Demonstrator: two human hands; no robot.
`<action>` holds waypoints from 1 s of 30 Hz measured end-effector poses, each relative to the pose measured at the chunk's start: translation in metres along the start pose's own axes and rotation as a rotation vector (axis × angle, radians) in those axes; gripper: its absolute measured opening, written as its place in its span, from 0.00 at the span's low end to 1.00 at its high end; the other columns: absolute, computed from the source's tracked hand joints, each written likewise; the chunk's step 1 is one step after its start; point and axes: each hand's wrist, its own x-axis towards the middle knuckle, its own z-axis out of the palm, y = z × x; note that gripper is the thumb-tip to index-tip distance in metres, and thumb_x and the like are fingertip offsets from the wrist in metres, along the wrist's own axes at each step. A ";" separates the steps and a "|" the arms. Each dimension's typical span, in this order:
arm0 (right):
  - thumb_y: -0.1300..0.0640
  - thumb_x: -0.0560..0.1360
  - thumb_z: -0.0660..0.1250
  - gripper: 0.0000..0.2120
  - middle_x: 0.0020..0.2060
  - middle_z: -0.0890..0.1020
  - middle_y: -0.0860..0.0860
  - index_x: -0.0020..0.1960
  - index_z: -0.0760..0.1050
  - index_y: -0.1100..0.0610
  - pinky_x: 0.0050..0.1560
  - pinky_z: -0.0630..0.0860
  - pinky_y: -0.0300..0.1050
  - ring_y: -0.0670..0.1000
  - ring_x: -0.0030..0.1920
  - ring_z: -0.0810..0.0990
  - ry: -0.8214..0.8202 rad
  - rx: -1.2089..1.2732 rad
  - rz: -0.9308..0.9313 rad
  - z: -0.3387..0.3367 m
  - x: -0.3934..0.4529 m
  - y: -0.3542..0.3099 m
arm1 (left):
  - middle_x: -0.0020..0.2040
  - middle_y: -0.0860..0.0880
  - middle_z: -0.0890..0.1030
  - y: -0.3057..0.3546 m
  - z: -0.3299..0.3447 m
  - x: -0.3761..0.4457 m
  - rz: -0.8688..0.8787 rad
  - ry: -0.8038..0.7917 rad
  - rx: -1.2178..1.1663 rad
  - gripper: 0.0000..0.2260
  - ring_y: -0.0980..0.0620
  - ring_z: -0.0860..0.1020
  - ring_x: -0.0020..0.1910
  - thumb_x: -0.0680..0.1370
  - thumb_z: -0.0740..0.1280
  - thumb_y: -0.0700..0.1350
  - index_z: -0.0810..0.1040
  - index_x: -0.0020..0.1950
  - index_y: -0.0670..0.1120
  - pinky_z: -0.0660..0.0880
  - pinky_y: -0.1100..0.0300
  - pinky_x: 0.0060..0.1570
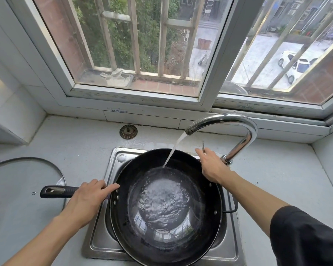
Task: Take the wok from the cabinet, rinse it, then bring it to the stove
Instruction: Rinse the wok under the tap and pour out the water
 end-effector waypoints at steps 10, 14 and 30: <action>0.56 0.71 0.64 0.40 0.78 0.52 0.53 0.78 0.50 0.47 0.77 0.53 0.53 0.57 0.78 0.49 -0.231 -0.076 -0.099 0.000 -0.103 0.022 | 0.32 0.54 0.70 0.000 -0.001 -0.003 -0.031 -0.015 0.039 0.48 0.54 0.59 0.31 0.50 0.74 0.27 0.72 0.69 0.51 0.60 0.61 0.28; 0.46 0.69 0.74 0.49 0.79 0.44 0.54 0.79 0.45 0.46 0.77 0.42 0.54 0.57 0.78 0.41 -0.336 -0.256 -0.135 -0.006 -0.122 0.029 | 0.33 0.55 0.70 0.000 -0.001 -0.006 -0.039 -0.031 0.046 0.48 0.54 0.59 0.30 0.49 0.76 0.28 0.74 0.67 0.51 0.60 0.62 0.28; 0.50 0.62 0.77 0.44 0.63 0.72 0.51 0.73 0.61 0.56 0.62 0.71 0.45 0.54 0.62 0.71 -0.059 -0.192 -0.193 0.011 -0.116 0.029 | 0.34 0.47 0.75 0.000 0.011 -0.005 0.032 0.069 0.058 0.39 0.44 0.73 0.31 0.53 0.74 0.28 0.71 0.62 0.45 0.67 0.56 0.26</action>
